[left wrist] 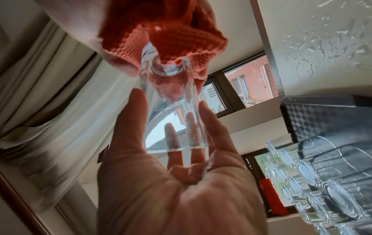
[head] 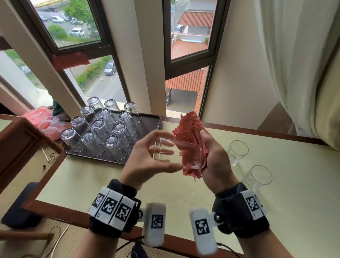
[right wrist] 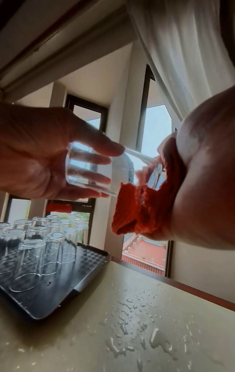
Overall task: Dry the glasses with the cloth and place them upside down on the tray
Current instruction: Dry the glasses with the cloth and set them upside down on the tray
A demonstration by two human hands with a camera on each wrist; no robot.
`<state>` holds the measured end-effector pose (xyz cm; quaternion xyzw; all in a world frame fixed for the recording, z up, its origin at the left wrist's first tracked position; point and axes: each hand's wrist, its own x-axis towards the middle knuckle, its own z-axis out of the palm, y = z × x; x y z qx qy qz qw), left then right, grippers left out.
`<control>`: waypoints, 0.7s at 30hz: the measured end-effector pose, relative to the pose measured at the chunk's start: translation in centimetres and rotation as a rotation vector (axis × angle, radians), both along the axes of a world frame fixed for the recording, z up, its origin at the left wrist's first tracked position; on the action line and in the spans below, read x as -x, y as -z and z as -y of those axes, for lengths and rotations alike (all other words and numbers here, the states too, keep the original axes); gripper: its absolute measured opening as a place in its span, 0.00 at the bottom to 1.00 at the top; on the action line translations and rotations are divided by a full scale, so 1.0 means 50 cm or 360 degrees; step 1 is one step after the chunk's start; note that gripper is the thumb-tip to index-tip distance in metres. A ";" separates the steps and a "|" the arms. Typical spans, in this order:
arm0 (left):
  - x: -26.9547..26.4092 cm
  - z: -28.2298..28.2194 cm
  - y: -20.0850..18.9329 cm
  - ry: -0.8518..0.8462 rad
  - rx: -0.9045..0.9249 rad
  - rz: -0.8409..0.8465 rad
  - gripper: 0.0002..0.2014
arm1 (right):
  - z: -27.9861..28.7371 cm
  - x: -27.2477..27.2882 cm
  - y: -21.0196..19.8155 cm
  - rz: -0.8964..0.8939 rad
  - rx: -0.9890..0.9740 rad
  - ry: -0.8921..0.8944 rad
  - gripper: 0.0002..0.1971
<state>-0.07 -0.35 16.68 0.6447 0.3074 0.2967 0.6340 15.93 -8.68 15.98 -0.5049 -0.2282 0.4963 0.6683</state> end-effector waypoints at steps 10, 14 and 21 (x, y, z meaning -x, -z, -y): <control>-0.010 -0.004 0.004 -0.0059 -0.0017 0.0019 0.34 | 0.000 0.005 0.000 0.0090 -0.0062 0.0090 0.20; -0.011 -0.008 -0.005 -0.0099 0.0028 0.0069 0.33 | 0.002 0.009 0.001 0.0043 -0.0055 0.0073 0.20; -0.015 -0.008 -0.011 -0.0184 0.0059 0.0146 0.35 | 0.009 0.013 -0.003 -0.0195 -0.0133 0.0009 0.23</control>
